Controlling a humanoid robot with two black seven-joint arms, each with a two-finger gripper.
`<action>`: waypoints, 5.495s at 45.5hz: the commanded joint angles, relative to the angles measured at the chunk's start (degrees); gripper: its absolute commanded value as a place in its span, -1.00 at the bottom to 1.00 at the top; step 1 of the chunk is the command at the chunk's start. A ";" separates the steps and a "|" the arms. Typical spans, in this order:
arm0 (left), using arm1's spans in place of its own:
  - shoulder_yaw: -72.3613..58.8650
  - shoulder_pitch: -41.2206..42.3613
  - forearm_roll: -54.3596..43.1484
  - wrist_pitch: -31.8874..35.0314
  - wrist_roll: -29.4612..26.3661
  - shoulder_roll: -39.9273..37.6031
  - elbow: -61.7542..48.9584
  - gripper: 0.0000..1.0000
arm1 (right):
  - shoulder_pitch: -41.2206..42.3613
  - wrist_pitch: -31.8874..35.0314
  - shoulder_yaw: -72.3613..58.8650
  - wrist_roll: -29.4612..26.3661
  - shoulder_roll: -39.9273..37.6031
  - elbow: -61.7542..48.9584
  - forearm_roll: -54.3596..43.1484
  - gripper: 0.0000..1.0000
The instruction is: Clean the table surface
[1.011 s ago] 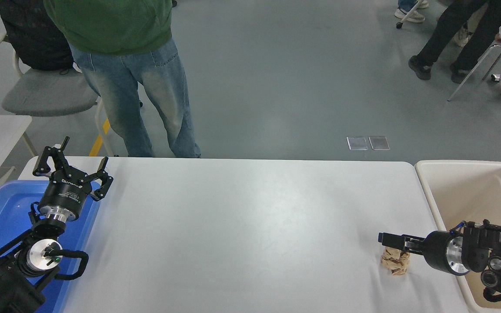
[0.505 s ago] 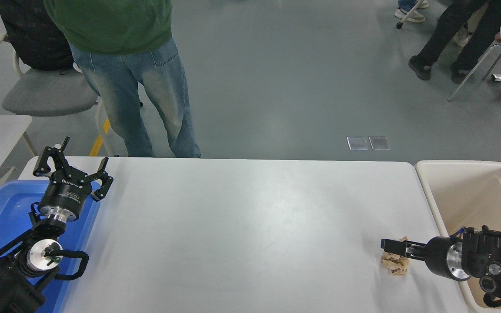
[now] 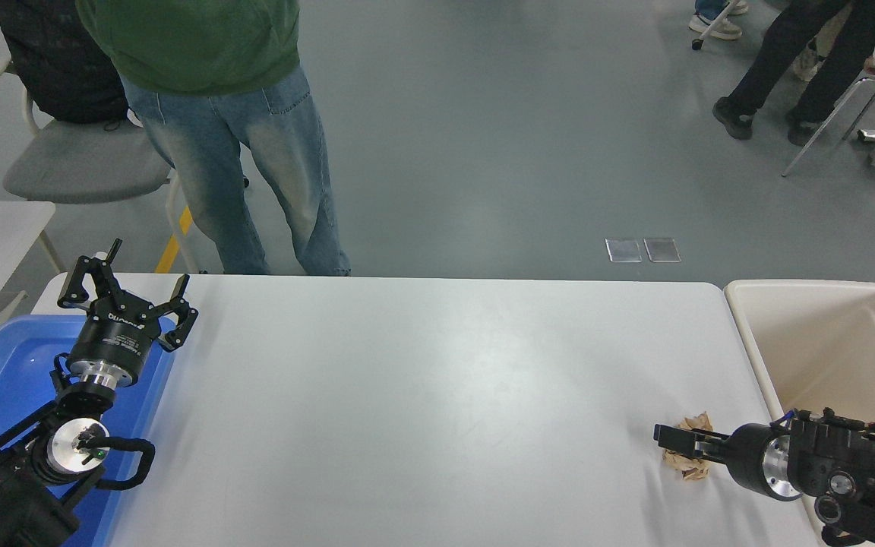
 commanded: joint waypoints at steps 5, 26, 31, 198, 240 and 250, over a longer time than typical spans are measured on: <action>0.00 0.04 0.00 0.00 0.00 0.04 0.00 0.98 | -0.35 -0.68 -0.16 0.09 2.04 -2.03 -0.26 1.00; 0.00 0.04 0.00 0.00 0.00 -0.05 0.00 0.98 | 0.44 -4.01 -6.75 0.61 3.80 -4.22 -1.84 1.00; 0.00 0.04 0.00 0.00 0.00 -0.05 0.00 0.98 | 0.53 -4.10 -7.19 0.61 3.80 -4.49 -2.81 1.00; 0.00 0.04 0.00 0.00 0.00 -0.05 0.00 0.98 | 7.56 4.68 -5.44 12.21 -1.66 -43.58 26.46 -1.00; -0.09 0.04 0.00 0.00 0.00 -0.05 0.00 0.98 | 2.28 4.68 -5.61 11.95 19.44 -71.73 32.35 -1.00; 0.00 0.04 0.00 0.00 0.00 0.04 0.00 0.98 | 2.29 4.68 -5.61 11.95 19.44 -71.73 32.43 -1.00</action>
